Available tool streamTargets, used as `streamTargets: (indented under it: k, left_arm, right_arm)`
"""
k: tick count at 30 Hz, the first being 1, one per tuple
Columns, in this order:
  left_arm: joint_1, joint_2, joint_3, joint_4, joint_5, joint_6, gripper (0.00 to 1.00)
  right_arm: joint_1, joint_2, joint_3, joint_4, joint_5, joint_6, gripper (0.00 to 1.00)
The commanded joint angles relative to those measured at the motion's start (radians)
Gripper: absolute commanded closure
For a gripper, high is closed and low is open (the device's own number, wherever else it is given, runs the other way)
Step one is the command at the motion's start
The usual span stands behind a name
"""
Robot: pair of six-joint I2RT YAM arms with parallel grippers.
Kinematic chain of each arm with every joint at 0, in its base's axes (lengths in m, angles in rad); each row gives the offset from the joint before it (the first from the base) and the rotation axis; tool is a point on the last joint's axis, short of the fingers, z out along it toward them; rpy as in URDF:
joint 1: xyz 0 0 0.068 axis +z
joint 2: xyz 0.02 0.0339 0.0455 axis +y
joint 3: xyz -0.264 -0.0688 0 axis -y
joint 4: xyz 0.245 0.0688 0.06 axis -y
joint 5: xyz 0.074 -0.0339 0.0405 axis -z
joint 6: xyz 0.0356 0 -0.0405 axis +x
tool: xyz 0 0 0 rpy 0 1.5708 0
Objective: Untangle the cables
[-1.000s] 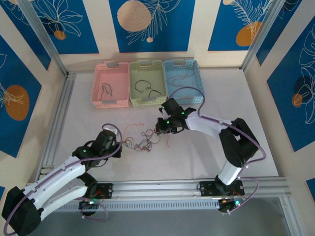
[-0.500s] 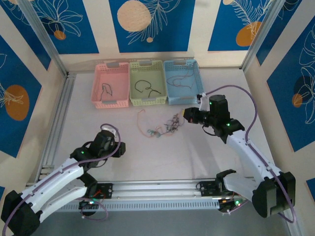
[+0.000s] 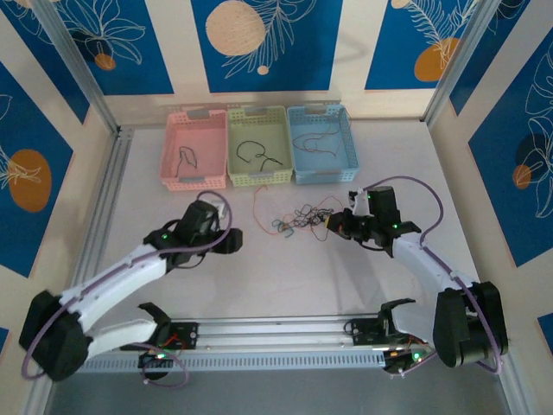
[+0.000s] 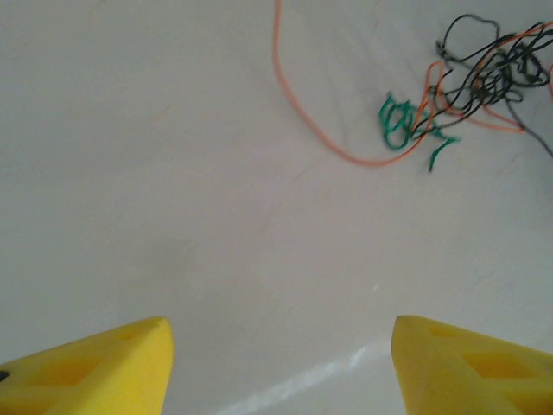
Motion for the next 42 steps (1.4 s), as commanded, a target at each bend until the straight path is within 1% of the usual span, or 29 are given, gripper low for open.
streamTargets:
  k: [1,3,7,9,13,19,21,22,23,25,26,27,29,32,34,37,42]
  left_arm:
    - [-0.003,0.153,0.091,0.102,0.056,0.038,0.3]
    - [-0.002,0.264,0.157,0.11,0.016,0.037,0.3]
    - [-0.001,0.431,0.256,0.147,-0.015,0.038,0.3]
    - [0.0,0.51,0.309,0.154,-0.032,0.045,0.33]
    - [0.009,0.614,0.382,0.133,-0.095,0.06,0.35]
    - [0.035,0.733,0.443,0.158,-0.09,0.064,0.39]
    - [0.036,0.762,0.464,0.164,-0.091,0.072,0.43]
    - [0.037,0.771,0.471,0.168,-0.09,0.073,0.46]
    - [0.04,0.781,0.477,0.175,-0.087,0.075,0.54]
    - [0.046,0.797,0.489,0.182,-0.079,0.078,0.78]
    - [0.051,0.801,0.493,0.185,-0.071,0.08,0.93]
    - [0.052,0.797,0.491,0.187,-0.07,0.083,1.0]
    - [0.056,0.765,0.471,0.188,-0.084,0.09,1.0]
    - [0.063,0.656,0.403,0.191,-0.119,0.107,1.0]
    - [0.07,0.559,0.362,0.164,-0.155,0.12,1.0]
    - [0.09,0.374,0.291,0.108,-0.211,0.129,1.0]
    - [0.148,0.042,0.226,-0.048,-0.282,0.135,1.0]
  right_arm:
    - [-0.012,0.002,-0.021,0.033,-0.058,0.019,1.0]
    - [-0.018,0.009,-0.022,0.04,-0.066,0.022,1.0]
    - [-0.026,0.023,-0.021,0.044,-0.078,0.025,1.0]
    - [-0.028,0.024,-0.023,0.047,-0.079,0.025,1.0]
    - [-0.03,0.023,-0.026,0.05,-0.08,0.027,1.0]
    - [-0.03,0.035,-0.024,0.052,-0.085,0.028,1.0]
    - [-0.03,0.037,-0.022,0.053,-0.087,0.027,1.0]
    - [-0.031,0.036,-0.023,0.053,-0.087,0.027,1.0]
    - [-0.03,0.037,-0.023,0.054,-0.085,0.028,1.0]
    - [-0.03,0.037,-0.024,0.052,-0.085,0.028,1.0]
    - [-0.03,0.036,-0.022,0.053,-0.085,0.027,1.0]
    - [-0.03,0.036,-0.022,0.053,-0.085,0.028,1.0]
    - [-0.031,0.034,-0.026,0.053,-0.085,0.028,1.0]
    - [-0.038,0.023,-0.032,0.055,-0.08,0.034,1.0]
    - [-0.046,0.01,-0.04,0.057,-0.081,0.038,1.0]
    - [-0.057,-0.013,-0.055,0.061,-0.076,0.047,1.0]
    - [-0.087,-0.048,-0.075,0.06,-0.073,0.066,1.0]
